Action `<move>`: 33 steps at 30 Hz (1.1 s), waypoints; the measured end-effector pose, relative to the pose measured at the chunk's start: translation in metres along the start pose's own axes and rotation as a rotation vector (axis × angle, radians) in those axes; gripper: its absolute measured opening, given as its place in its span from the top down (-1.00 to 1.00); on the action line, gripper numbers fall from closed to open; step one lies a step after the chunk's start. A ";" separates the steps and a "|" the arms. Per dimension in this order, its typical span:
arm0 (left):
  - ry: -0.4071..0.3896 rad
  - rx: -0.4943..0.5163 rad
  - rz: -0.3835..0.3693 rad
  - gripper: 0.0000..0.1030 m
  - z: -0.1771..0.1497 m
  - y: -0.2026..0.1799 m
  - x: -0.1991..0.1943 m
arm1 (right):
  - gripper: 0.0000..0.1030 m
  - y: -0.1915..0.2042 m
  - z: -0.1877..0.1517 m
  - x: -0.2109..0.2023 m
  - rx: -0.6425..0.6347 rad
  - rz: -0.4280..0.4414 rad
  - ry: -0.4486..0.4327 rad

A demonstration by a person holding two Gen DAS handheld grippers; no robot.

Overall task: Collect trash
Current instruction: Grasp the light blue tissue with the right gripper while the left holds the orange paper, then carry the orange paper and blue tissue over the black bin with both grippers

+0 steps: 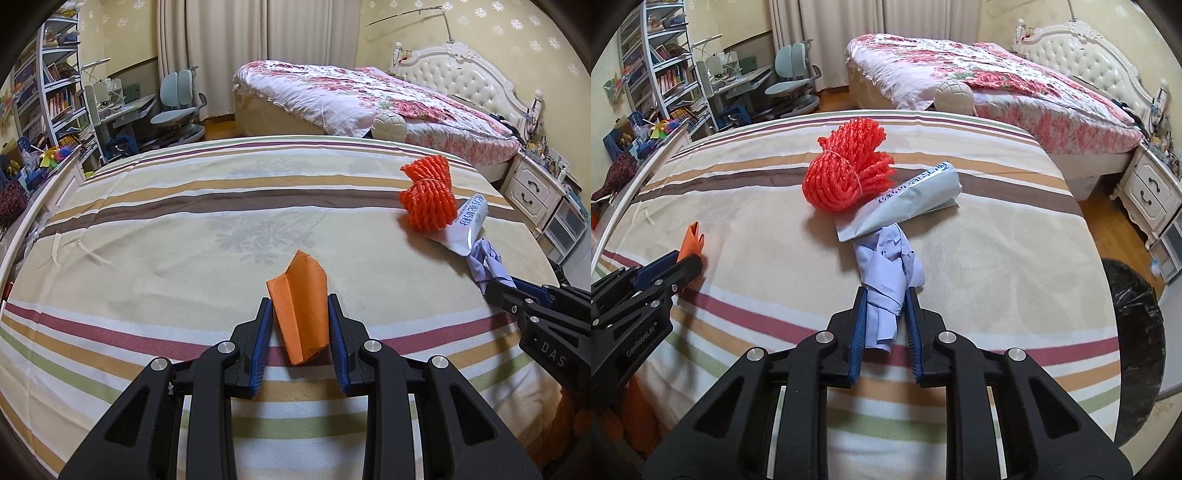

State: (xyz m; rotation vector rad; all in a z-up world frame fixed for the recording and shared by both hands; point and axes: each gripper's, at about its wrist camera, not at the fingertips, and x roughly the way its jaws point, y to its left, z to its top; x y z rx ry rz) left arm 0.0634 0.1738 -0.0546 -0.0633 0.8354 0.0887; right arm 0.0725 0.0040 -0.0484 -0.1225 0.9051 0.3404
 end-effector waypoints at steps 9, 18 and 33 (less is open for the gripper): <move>-0.004 0.016 -0.028 0.41 -0.006 -0.019 -0.008 | 0.62 -0.014 -0.016 -0.016 0.022 0.004 -0.016; -0.016 0.050 -0.062 0.41 -0.009 -0.046 -0.017 | 0.63 -0.036 -0.029 -0.032 0.059 -0.007 -0.042; -0.058 0.153 -0.155 0.41 -0.003 -0.124 -0.030 | 0.63 -0.107 -0.046 -0.061 0.178 -0.089 -0.101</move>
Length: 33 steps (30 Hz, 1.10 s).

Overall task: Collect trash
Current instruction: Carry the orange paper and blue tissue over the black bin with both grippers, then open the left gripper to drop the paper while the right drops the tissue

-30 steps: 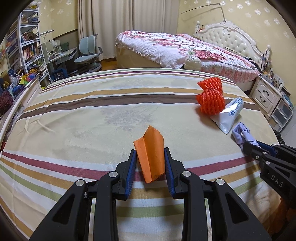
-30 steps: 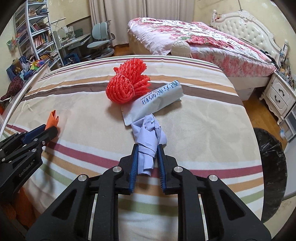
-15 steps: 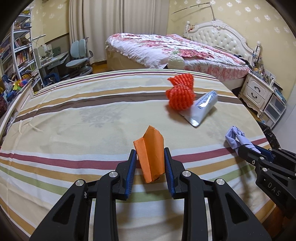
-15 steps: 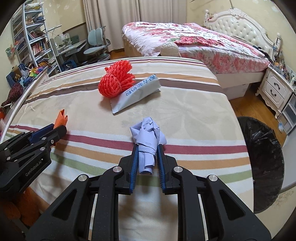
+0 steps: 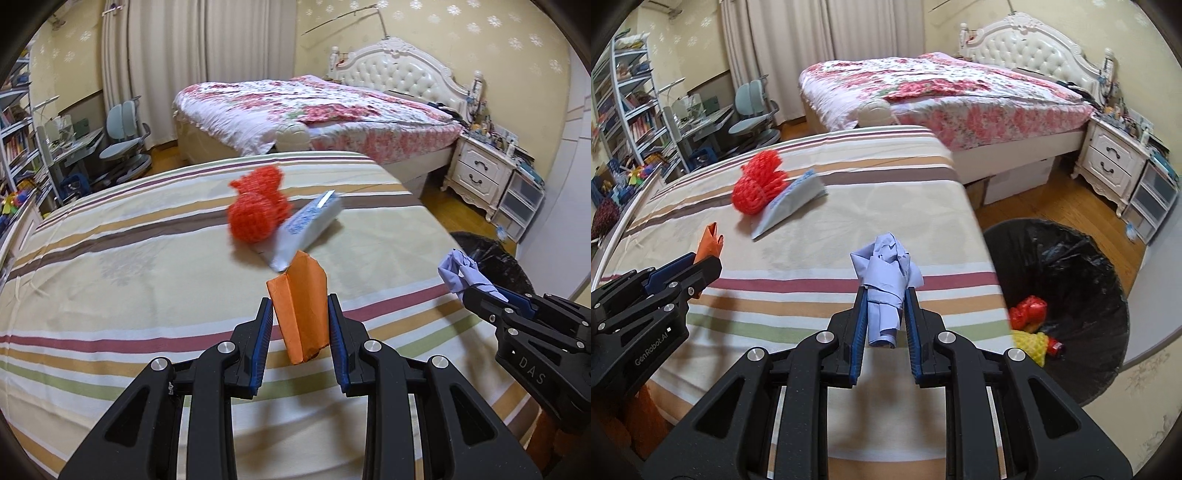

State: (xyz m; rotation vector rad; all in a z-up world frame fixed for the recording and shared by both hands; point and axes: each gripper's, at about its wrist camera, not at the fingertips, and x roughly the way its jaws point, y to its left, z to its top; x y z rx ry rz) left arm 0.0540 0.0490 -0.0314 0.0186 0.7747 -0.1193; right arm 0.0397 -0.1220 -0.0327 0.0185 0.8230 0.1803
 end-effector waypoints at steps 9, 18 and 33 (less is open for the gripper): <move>-0.009 0.104 -0.078 0.41 0.010 -0.065 0.009 | 0.63 -0.062 0.000 -0.008 0.099 -0.082 -0.024; -0.021 0.168 -0.146 0.41 0.024 -0.118 0.021 | 0.63 -0.109 -0.002 -0.012 0.174 -0.161 -0.039; -0.023 0.225 -0.170 0.41 0.036 -0.171 0.047 | 0.63 -0.158 -0.001 -0.005 0.259 -0.211 -0.039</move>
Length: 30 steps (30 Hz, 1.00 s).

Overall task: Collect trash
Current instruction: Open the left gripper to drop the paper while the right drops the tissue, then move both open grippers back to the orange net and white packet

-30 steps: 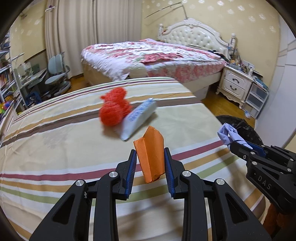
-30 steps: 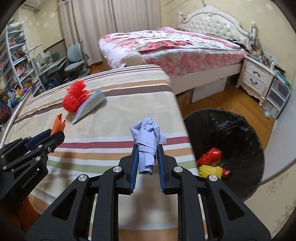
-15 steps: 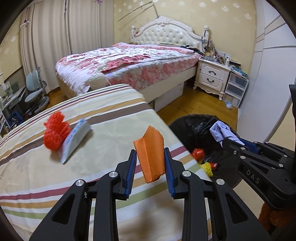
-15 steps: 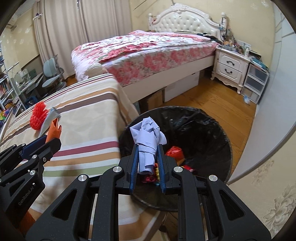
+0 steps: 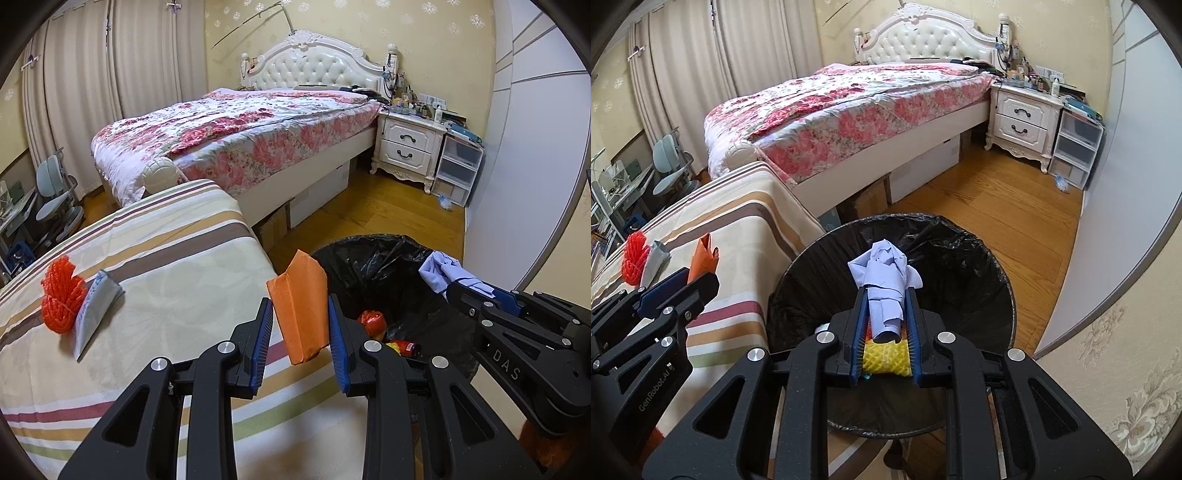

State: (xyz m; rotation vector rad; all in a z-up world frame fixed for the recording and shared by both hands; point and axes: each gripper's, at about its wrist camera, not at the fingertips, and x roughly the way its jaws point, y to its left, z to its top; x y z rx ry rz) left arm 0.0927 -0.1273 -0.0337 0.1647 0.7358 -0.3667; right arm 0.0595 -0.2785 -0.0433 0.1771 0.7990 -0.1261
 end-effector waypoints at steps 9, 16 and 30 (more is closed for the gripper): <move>0.016 0.025 -0.001 0.41 0.007 -0.014 0.018 | 0.63 -0.013 0.004 0.013 0.031 -0.012 0.018; 0.034 0.027 -0.005 0.38 0.008 -0.021 0.025 | 0.60 -0.021 0.005 0.022 0.053 -0.016 0.031; 0.038 -0.012 0.041 -0.37 0.001 -0.002 0.017 | 0.09 -0.023 0.001 0.022 0.072 -0.038 0.030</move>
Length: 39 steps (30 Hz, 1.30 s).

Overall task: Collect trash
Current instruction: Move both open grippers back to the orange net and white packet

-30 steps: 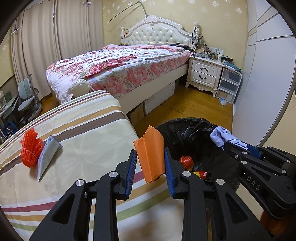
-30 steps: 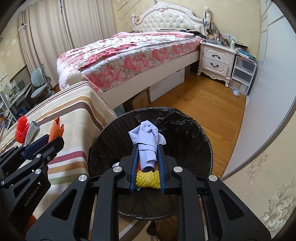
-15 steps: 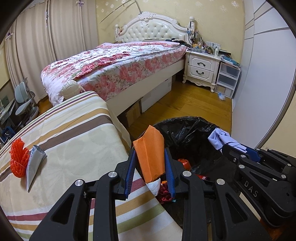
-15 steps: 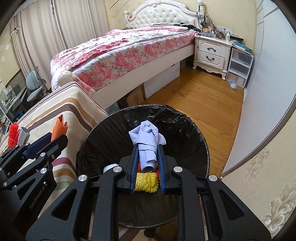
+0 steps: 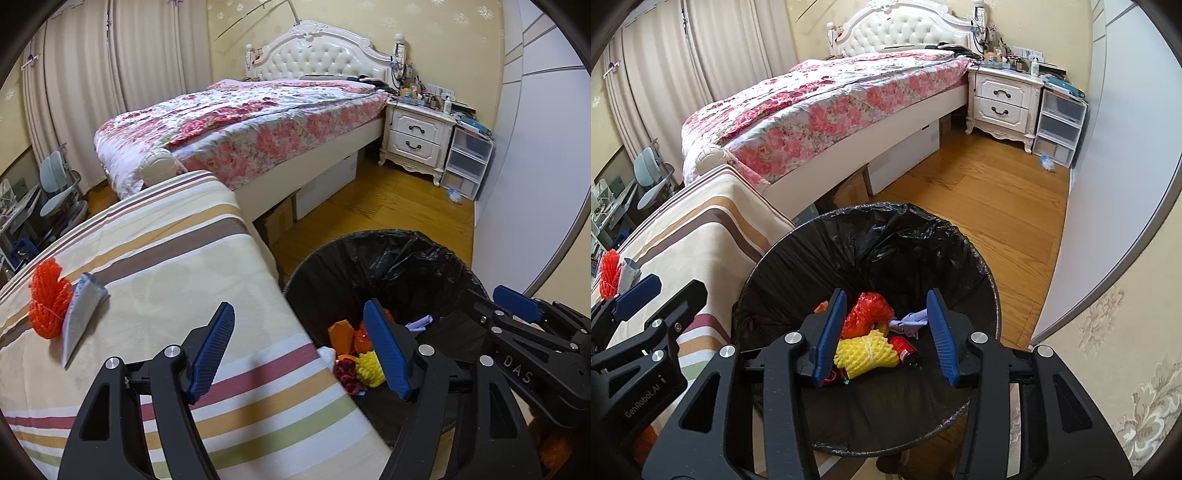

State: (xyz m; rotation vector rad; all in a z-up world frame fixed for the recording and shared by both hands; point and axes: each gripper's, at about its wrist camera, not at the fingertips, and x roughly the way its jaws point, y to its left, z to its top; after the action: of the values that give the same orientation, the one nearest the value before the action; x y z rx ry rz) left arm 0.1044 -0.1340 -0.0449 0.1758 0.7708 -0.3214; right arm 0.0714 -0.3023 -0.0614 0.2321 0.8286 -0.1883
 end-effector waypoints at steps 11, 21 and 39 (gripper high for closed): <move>-0.003 -0.091 0.102 -0.38 -0.016 0.061 -0.021 | -0.10 0.045 -0.002 -0.008 -0.048 0.072 -0.003; 0.002 -0.179 0.219 -0.39 -0.036 0.130 -0.037 | -0.12 0.124 -0.015 -0.011 -0.188 0.170 0.027; 0.036 -0.243 0.293 -0.39 -0.029 0.199 -0.018 | -0.12 0.210 -0.007 0.018 -0.296 0.214 0.071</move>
State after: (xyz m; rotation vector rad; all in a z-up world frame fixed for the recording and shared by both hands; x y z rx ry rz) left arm 0.1426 0.0648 -0.0453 0.0633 0.8006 0.0534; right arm 0.1318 -0.1005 -0.0516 0.0481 0.8840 0.1434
